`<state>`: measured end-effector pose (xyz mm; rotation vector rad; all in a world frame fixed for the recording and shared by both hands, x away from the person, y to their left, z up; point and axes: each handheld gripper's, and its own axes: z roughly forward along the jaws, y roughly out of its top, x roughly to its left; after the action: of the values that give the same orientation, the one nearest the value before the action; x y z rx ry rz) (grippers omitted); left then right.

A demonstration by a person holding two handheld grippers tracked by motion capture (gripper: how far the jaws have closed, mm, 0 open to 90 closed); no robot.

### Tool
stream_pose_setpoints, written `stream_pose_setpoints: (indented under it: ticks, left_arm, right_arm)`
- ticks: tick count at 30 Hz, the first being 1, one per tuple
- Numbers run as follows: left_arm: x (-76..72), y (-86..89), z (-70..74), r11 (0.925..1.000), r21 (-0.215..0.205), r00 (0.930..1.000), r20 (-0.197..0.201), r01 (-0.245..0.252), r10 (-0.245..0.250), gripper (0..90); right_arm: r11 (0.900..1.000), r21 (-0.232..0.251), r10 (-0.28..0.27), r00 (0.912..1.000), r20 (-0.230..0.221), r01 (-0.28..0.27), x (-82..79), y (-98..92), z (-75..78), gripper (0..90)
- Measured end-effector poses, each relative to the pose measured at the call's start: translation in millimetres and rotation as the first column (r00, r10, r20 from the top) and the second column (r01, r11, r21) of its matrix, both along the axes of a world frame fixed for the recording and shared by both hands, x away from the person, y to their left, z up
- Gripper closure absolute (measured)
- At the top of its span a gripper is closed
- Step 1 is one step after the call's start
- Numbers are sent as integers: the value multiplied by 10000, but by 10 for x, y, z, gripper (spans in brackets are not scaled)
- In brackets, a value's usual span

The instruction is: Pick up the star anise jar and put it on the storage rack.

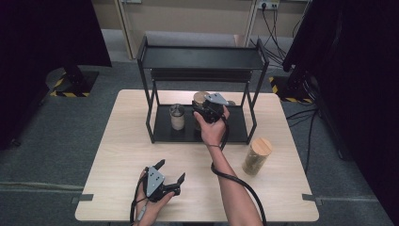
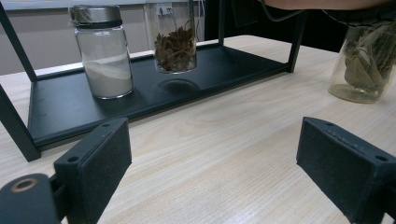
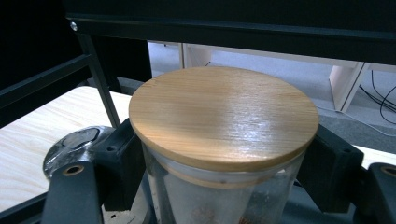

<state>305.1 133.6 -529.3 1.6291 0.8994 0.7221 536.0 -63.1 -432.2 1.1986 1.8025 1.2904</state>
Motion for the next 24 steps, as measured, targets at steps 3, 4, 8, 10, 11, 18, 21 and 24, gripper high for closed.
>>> stream_pose_setpoints:
  ticks: [3,4,8,10,11,18,21,24]
  left_arm:
    - [-2,-5,0,10000,29,10000,24,-1,1,96]
    - [-3,-6,0,10000,43,10000,37,0,0,95]
    - [-7,-9,0,10000,81,10000,69,13,-14,95]
    - [-8,-9,0,10000,71,10000,80,12,-13,95]
    - [-7,-8,0,10000,71,10000,74,14,-15,95]
    - [-6,-10,0,10000,89,10000,75,17,-18,95]
    - [-8,-12,0,9999,100,10000,88,18,-19,95]
    - [-6,-10,0,10000,90,10000,70,21,-22,95]
  right_arm:
    - [10000,60,-51,10000,-78,52,22,12,-10,255]
    - [10000,47,-58,9999,-89,59,29,15,-15,255]
    - [9999,11,-101,9999,-140,102,54,20,-52,255]
    - [9999,9,-160,9997,-167,160,59,20,-72,255]
    - [9999,16,-171,9997,-200,171,61,19,-81,255]
    - [9998,1,-215,9996,-192,215,78,17,-102,255]
    - [9998,10,-218,9996,-173,218,83,21,-104,255]
    - [9998,33,-206,9996,-167,207,91,29,-104,255]
